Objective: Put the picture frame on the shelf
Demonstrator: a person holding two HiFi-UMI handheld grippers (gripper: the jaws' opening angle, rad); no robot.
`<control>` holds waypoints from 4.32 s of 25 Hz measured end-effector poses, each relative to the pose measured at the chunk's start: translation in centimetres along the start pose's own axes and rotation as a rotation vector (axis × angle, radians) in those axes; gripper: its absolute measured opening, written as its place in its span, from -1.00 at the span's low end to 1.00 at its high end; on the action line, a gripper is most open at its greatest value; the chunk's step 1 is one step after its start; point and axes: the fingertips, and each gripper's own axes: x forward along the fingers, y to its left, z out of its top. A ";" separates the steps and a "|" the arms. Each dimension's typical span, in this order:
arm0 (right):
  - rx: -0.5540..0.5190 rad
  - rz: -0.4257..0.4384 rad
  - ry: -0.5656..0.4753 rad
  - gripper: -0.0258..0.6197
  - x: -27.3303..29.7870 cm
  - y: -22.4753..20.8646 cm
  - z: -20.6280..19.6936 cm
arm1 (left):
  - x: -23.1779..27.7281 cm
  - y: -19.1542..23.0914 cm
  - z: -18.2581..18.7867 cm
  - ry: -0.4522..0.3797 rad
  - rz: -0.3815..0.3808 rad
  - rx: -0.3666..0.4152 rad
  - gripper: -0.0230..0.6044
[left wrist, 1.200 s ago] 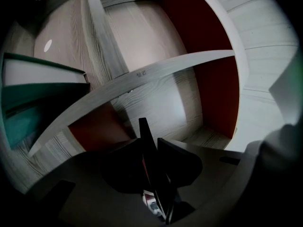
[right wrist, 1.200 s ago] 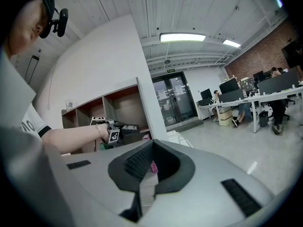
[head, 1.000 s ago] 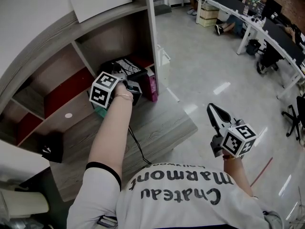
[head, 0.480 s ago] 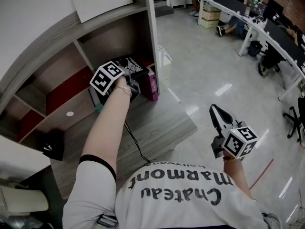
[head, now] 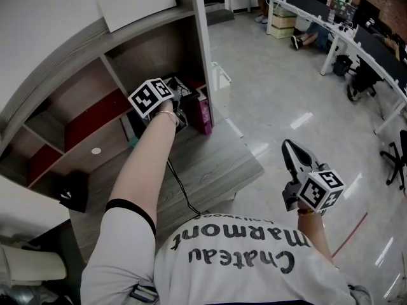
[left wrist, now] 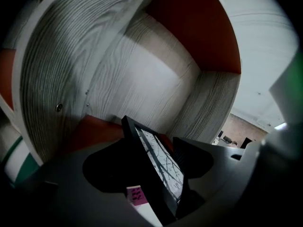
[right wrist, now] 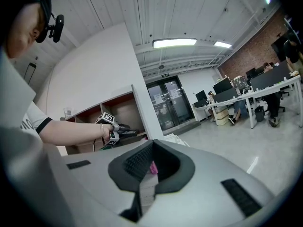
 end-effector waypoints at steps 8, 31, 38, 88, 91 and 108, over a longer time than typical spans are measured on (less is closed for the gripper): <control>0.093 -0.017 -0.035 -0.90 -1.4 -1.6 -0.2 | 0.5 0.1 -0.9 0.068 0.048 0.118 0.07; 0.087 0.014 -0.020 -0.90 -2.4 -0.3 -0.5 | -1.4 -1.3 -1.7 0.068 -0.011 0.308 0.11; 0.055 0.067 0.009 -0.90 -0.6 1.5 -0.2 | -4.5 -4.2 -1.6 -0.017 -0.170 0.378 -0.03; -0.200 0.584 0.040 -0.90 4.9 27.7 -1.8 | -33.3 -2.2 -8.2 -0.296 -0.430 0.369 -0.84; -0.189 0.583 0.042 -0.90 3.9 28.4 -2.2 | -34.5 -1.9 -8.5 -0.289 -0.429 0.363 -0.84; -0.196 0.562 0.071 -0.90 -6.6 33.4 -6.2 | -45.5 -1.2 -12.5 -0.295 -0.457 0.358 -0.84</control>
